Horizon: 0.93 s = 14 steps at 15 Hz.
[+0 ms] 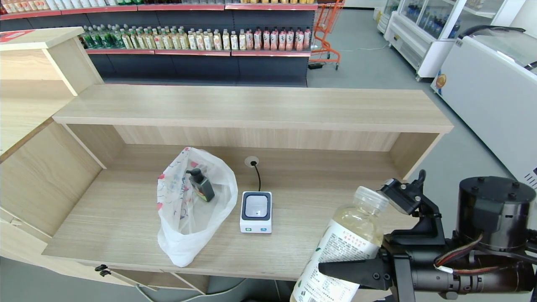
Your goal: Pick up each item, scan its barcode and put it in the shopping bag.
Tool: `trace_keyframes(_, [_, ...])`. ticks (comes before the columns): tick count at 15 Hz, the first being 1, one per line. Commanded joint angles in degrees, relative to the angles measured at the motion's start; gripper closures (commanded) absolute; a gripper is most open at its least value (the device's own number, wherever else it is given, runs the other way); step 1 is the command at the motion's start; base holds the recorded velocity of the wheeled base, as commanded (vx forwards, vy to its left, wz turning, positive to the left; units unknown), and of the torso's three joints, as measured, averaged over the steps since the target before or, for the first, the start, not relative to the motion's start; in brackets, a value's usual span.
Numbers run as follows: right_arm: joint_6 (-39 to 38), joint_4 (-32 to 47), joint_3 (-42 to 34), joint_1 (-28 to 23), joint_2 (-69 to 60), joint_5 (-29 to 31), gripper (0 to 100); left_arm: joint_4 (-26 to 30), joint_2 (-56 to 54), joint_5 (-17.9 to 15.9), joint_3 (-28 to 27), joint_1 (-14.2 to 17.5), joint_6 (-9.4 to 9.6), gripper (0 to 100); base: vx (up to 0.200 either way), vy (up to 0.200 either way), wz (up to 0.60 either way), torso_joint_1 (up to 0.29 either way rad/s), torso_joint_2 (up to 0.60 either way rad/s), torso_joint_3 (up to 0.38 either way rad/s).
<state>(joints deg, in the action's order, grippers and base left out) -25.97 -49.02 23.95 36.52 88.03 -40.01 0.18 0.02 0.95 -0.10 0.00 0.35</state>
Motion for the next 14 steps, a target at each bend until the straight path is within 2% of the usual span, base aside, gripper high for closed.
trace_keyframes(1, [0.0, -0.1, 0.0, 0.0, 0.0, 0.0, 100, 0.0, 0.0, 0.0, 0.0, 0.0, 0.0, 0, 0.0, 0.0, 0.0, 0.0, 0.0, 0.0])
trace_keyframes(11, [0.5, -0.6, 0.4, 0.0, -0.3, 0.3, 100, 0.0, 0.0, 0.0, 0.0, 0.0, 0.0, 0, 0.0, 0.0, 0.0, 0.0, 0.0, 0.0])
trace_keyframes(13, [6.2, -0.9, 0.3, -1.6, -1.5, 1.2, 100, 0.0, 0.0, 0.0, 0.0, 0.0, 0.0, 0, 0.0, 0.0, 0.0, 0.0, 0.0, 0.0])
trace_keyframes(14, [13.5, -0.8, 0.3, -4.7, -1.1, 4.1, 100, 0.0, 0.0, 0.0, 0.1, 0.0, 0.0, 0, 0.0, 0.0, 0.0, 0.0, 0.0, 0.0])
